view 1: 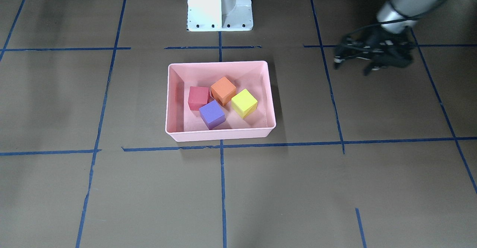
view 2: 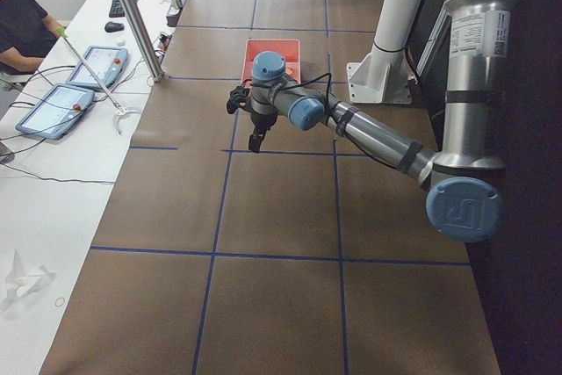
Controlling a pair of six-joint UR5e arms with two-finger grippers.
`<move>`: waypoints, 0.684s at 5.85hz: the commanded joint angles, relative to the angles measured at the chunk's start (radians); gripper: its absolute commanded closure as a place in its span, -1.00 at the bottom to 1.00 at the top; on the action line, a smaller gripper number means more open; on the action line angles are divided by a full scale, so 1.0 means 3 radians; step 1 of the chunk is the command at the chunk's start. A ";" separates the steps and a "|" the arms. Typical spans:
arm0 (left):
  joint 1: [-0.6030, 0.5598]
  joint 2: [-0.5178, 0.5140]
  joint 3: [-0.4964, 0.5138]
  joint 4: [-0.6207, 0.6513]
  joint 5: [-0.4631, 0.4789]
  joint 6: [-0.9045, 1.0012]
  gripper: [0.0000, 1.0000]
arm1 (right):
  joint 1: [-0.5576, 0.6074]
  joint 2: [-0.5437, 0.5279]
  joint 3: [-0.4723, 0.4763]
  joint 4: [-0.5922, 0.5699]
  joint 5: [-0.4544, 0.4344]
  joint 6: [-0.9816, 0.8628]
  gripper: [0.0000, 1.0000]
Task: Place blocks into pink bin with both arms
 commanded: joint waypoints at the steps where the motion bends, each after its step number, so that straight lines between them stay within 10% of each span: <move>1: -0.0983 0.0085 0.0227 0.0741 0.0001 0.1665 -1.00 | 0.0082 -0.0040 -0.0076 0.0013 0.0007 -0.0158 -1.00; 4: -0.1147 0.0171 0.0682 0.1314 -0.0126 0.1975 -1.00 | 0.0128 -0.0143 -0.0177 0.0008 -0.0044 -0.0422 -1.00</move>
